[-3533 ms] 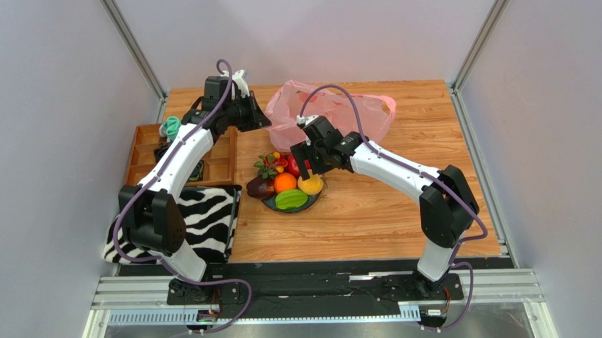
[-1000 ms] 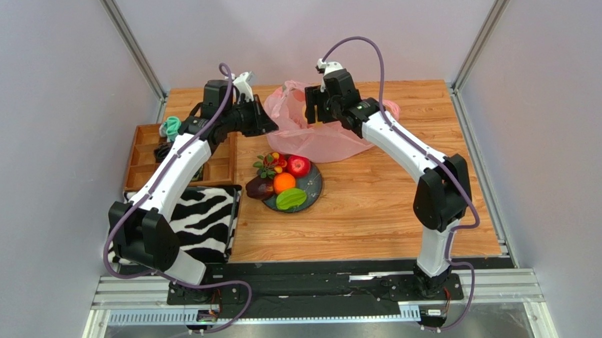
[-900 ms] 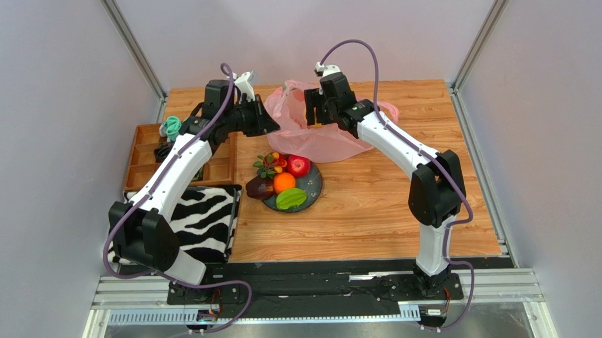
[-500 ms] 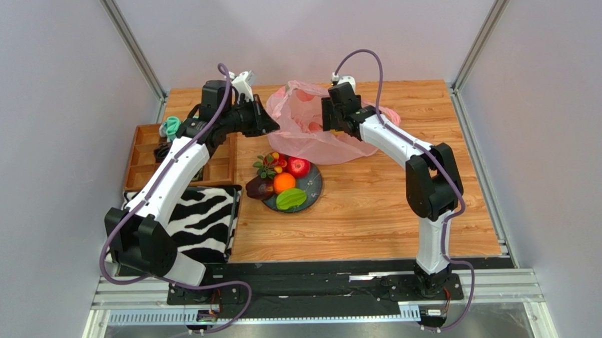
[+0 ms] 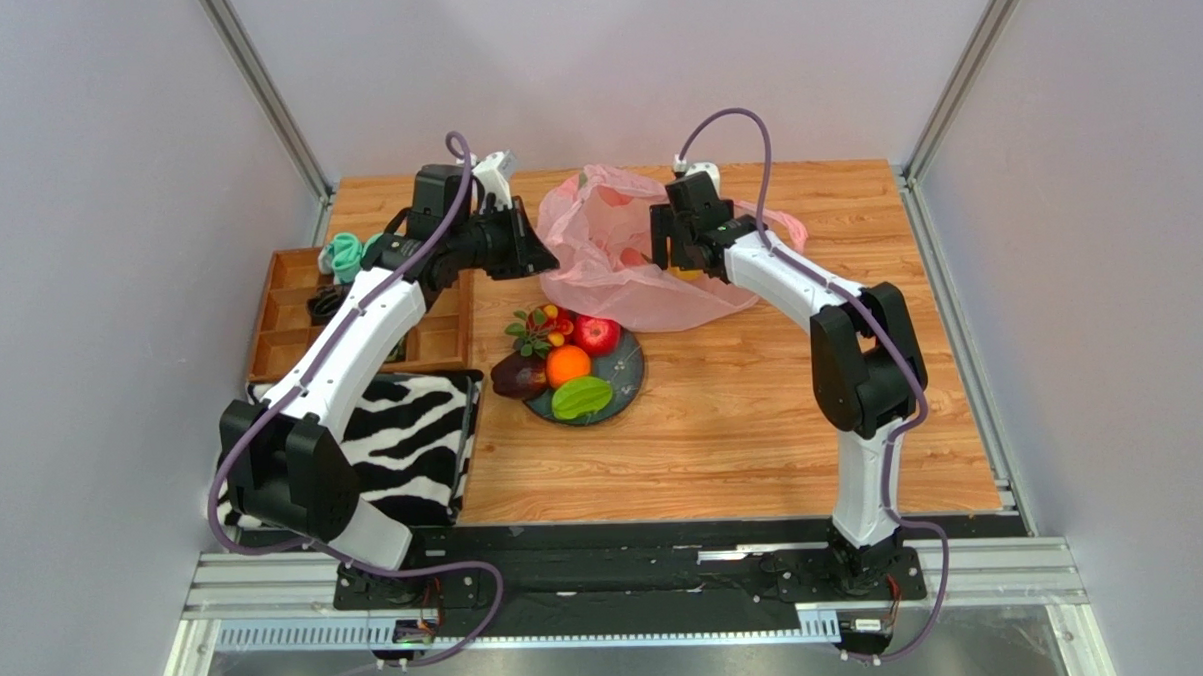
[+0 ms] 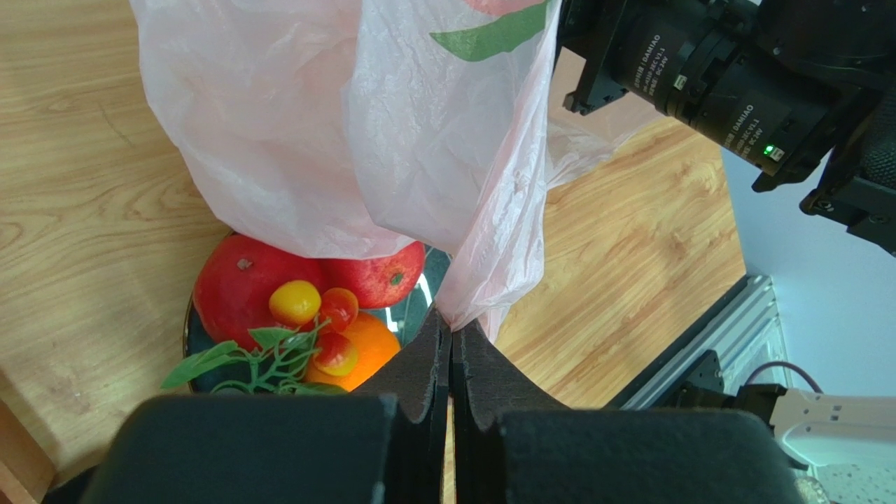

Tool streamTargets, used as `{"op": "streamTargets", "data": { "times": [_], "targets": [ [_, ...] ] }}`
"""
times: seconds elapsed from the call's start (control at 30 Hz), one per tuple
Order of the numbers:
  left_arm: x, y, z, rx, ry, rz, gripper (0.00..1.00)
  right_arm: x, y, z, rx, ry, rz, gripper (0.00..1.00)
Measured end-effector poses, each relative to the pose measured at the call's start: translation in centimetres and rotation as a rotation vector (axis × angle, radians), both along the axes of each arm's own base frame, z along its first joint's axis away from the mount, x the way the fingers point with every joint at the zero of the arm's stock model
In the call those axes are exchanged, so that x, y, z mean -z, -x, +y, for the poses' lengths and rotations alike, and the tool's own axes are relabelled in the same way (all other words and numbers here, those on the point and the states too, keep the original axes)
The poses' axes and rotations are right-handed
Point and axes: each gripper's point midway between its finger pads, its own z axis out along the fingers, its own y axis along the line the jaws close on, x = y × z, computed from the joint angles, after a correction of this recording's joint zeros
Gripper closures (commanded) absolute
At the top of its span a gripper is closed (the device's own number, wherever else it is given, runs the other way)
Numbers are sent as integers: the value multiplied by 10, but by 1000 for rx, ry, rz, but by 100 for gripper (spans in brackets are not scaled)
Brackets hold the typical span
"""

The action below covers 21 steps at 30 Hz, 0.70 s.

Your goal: Place the fruits into the plastic bag

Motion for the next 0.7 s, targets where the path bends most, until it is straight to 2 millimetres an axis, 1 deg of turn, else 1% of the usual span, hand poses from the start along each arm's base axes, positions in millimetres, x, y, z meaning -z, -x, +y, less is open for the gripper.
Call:
{"op": "streamTargets", "data": {
  "times": [0.3, 0.7],
  "targets": [
    [4, 1, 1, 4, -10, 9, 100, 3, 2, 6, -26, -21, 16, 15],
    [4, 1, 1, 4, -11, 12, 100, 4, 3, 9, -51, -46, 29, 14]
  ]
}}
